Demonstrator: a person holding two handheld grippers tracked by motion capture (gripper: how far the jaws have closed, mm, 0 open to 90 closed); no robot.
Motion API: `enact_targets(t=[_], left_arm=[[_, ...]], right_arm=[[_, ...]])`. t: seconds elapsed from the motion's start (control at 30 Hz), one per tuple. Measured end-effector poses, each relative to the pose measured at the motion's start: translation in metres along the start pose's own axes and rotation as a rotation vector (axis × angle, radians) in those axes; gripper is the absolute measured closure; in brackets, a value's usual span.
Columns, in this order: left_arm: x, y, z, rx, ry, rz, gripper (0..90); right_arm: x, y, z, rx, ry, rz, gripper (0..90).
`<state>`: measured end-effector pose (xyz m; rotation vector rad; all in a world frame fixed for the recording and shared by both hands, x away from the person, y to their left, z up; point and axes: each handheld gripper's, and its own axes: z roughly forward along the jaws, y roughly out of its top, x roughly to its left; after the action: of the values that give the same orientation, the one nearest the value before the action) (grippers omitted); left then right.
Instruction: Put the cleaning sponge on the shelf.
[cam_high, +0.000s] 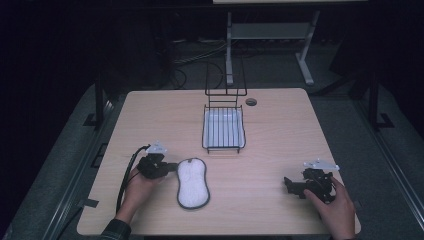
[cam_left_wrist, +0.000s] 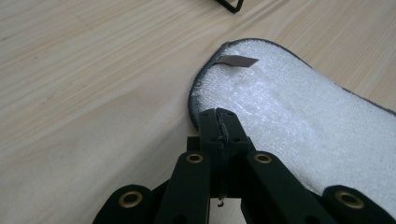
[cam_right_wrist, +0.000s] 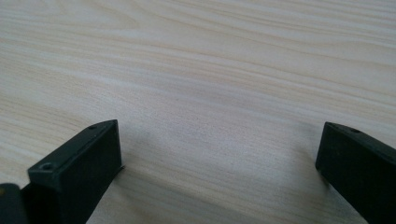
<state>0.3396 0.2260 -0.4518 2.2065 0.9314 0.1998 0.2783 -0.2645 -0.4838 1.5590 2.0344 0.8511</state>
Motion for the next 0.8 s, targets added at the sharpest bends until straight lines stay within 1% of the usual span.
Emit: enact_targets(t=[0.13,0.4,0.5,0.63,0.67,0.8], left_arm=[[-0.005,0.006,0.005,0.011,-0.013,0.013,89.7],[-0.013,0.015,0.015,0.007,-0.037,0.034,89.7],[-0.016,0.016,0.013,0.005,-0.049,0.039,89.7],[-0.022,0.017,0.003,-0.026,-0.081,0.036,89.7],[-0.025,0.017,0.002,-0.036,-0.089,0.026,89.7],[-0.038,0.019,0.000,-0.054,-0.131,0.031,89.7]], right_arm=[[0.000,0.000,0.000,0.000,0.000,0.000,0.0],[0.000,0.000,0.000,0.000,0.000,0.000,0.0],[0.000,0.000,0.000,0.000,0.000,0.000,0.0],[0.000,0.000,0.000,0.000,0.000,0.000,0.0],[0.000,0.000,0.000,0.000,0.000,0.000,0.0],[0.000,0.000,0.000,0.000,0.000,0.000,0.0]])
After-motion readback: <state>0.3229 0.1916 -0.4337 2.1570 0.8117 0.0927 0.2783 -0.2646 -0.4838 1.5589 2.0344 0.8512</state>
